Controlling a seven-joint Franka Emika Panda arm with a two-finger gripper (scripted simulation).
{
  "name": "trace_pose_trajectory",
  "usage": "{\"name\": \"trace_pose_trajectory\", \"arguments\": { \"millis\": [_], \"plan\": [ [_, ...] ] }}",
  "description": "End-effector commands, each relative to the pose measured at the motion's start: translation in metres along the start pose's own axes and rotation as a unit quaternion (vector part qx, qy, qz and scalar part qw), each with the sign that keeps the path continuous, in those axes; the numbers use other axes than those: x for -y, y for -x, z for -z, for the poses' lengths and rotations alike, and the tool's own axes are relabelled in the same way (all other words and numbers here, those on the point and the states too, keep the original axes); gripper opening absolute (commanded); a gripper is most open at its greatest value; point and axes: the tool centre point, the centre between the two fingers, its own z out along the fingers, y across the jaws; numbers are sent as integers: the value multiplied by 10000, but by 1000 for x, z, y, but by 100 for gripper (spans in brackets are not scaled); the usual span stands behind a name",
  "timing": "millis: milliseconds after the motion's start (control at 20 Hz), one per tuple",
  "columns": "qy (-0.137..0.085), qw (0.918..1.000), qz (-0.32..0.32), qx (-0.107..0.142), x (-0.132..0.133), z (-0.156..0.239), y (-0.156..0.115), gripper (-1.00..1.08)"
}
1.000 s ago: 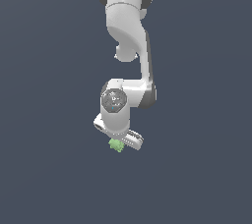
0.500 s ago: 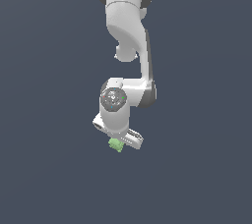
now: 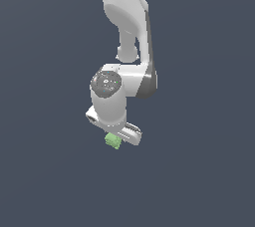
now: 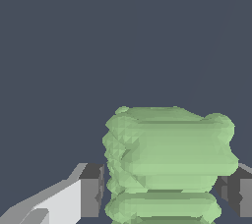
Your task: Pick up the object and move it to a goal position.
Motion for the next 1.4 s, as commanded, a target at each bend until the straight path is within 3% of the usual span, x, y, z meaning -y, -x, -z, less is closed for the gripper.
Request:
{"name": "trace_pose_trajectory", "arguments": {
  "millis": [0,850,1350],
  "plan": [
    [-3,10000,-1,-7,-6,25,-2,-100],
    [-5,10000,-4,-5,-49,207,-21,-100],
    [-2,10000,-3,-8,-61,263,-29,-100]
  ]
}}
